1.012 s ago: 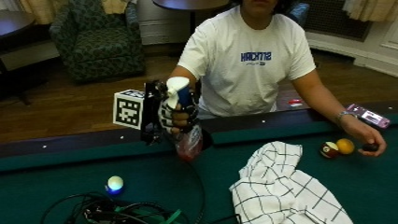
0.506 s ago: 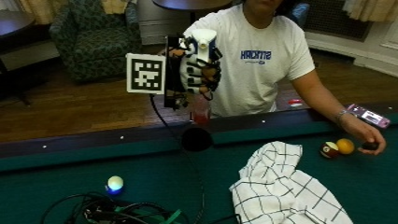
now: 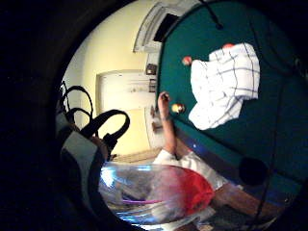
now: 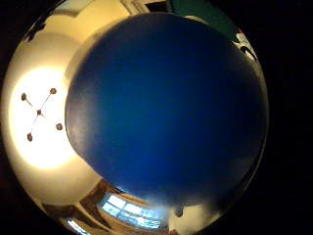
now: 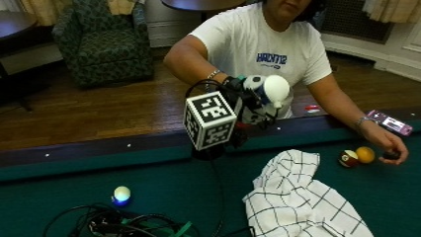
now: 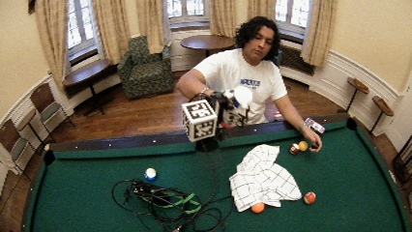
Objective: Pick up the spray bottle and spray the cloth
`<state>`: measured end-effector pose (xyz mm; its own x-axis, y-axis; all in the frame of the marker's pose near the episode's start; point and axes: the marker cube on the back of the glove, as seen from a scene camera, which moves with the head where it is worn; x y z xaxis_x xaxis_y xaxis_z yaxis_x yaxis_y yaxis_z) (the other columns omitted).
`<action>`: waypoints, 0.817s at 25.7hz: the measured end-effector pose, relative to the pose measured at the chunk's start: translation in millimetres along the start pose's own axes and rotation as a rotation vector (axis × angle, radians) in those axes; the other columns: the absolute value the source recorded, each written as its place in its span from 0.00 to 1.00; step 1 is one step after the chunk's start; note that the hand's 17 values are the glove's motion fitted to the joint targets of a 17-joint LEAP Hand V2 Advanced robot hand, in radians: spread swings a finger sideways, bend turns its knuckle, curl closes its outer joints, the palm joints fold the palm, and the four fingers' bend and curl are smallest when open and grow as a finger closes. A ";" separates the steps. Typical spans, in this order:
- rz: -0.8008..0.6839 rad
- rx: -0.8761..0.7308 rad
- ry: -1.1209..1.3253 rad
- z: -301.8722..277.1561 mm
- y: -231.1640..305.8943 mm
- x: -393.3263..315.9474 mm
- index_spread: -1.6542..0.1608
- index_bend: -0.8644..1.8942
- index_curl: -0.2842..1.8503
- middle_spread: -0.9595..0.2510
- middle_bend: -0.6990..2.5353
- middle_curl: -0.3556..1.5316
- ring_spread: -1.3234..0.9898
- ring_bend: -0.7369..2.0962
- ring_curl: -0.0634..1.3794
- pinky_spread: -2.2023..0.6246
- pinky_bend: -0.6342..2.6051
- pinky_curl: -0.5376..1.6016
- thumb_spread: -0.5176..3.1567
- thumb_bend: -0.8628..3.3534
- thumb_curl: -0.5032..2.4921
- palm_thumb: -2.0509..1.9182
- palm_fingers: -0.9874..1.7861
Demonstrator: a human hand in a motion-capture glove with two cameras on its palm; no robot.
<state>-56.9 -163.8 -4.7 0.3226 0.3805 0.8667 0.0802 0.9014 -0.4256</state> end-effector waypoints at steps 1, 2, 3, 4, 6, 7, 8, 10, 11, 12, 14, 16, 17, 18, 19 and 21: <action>0.043 -0.013 0.008 3.9 -6.4 10.0 0.76 0.44 0.36 0.60 0.40 0.47 0.48 0.51 0.36 0.67 0.34 0.45 0.22 0.20 0.40 0.75 0.85; 0.085 -0.026 0.017 7.5 -12.2 20.3 0.76 0.44 0.36 0.60 0.40 0.47 0.48 0.51 0.36 0.67 0.34 0.45 0.22 0.20 0.41 0.75 0.85; 0.127 -0.039 0.026 11.0 -17.3 30.8 0.76 0.44 0.36 0.60 0.40 0.47 0.48 0.51 0.36 0.67 0.34 0.45 0.22 0.20 0.41 0.75 0.85; 0.172 -0.052 0.033 14.4 -21.7 41.3 0.76 0.44 0.36 0.60 0.40 0.47 0.48 0.51 0.36 0.67 0.34 0.45 0.22 0.20 0.41 0.75 0.85; 0.275 -0.088 0.041 21.9 -28.6 62.5 0.76 0.43 0.36 0.60 0.40 0.47 0.48 0.51 0.37 0.67 0.34 0.45 0.22 0.20 0.41 0.75 0.85; 0.332 -0.110 0.041 26.1 -31.2 73.2 0.76 0.43 0.37 0.60 0.40 0.47 0.48 0.51 0.37 0.67 0.34 0.45 0.22 0.20 0.41 0.75 0.85; 0.390 -0.132 0.039 30.5 -33.3 84.0 0.76 0.43 0.37 0.60 0.40 0.47 0.48 0.51 0.37 0.67 0.34 0.45 0.22 0.20 0.41 0.75 0.85; 0.501 -0.172 0.038 38.6 -35.6 105.4 0.76 0.43 0.37 0.60 0.40 0.47 0.48 0.51 0.37 0.67 0.34 0.45 0.22 0.20 0.41 0.75 0.85; 0.552 -0.187 0.040 42.2 -35.9 116.4 0.76 0.43 0.37 0.60 0.40 0.47 0.48 0.51 0.37 0.67 0.34 0.45 0.22 0.20 0.41 0.75 0.85; 0.599 -0.200 0.044 45.6 -35.6 127.7 0.76 0.43 0.37 0.60 0.40 0.47 0.48 0.51 0.37 0.67 0.34 0.45 0.22 0.20 0.41 0.75 0.85; 0.685 -0.222 0.057 51.4 -33.7 151.0 0.76 0.43 0.38 0.60 0.40 0.47 0.48 0.51 0.37 0.67 0.34 0.45 0.22 0.20 0.41 0.75 0.85; 0.758 -0.238 0.078 55.5 -30.8 172.9 0.76 0.43 0.38 0.60 0.40 0.47 0.48 0.51 0.37 0.67 0.34 0.45 0.22 0.20 0.42 0.75 0.85; 0.791 -0.244 0.091 56.6 -29.1 182.6 0.76 0.42 0.38 0.60 0.40 0.47 0.48 0.51 0.37 0.67 0.34 0.45 0.22 0.20 0.42 0.75 0.85; 0.823 -0.250 0.103 57.1 -27.2 191.3 0.76 0.42 0.38 0.60 0.40 0.47 0.48 0.51 0.37 0.67 0.34 0.45 0.22 0.20 0.42 0.75 0.85; 0.856 -0.257 0.113 57.2 -25.1 199.3 0.76 0.42 0.38 0.60 0.40 0.47 0.48 0.51 0.37 0.67 0.34 0.45 0.22 0.20 0.42 0.75 0.85; 0.919 -0.276 0.130 57.1 -20.4 213.1 0.76 0.42 0.38 0.60 0.40 0.47 0.48 0.51 0.37 0.67 0.35 0.45 0.22 0.20 0.42 0.75 0.85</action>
<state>-43.6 -89.3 203.5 0.4704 0.8719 0.1362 -0.0420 0.1763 -0.9834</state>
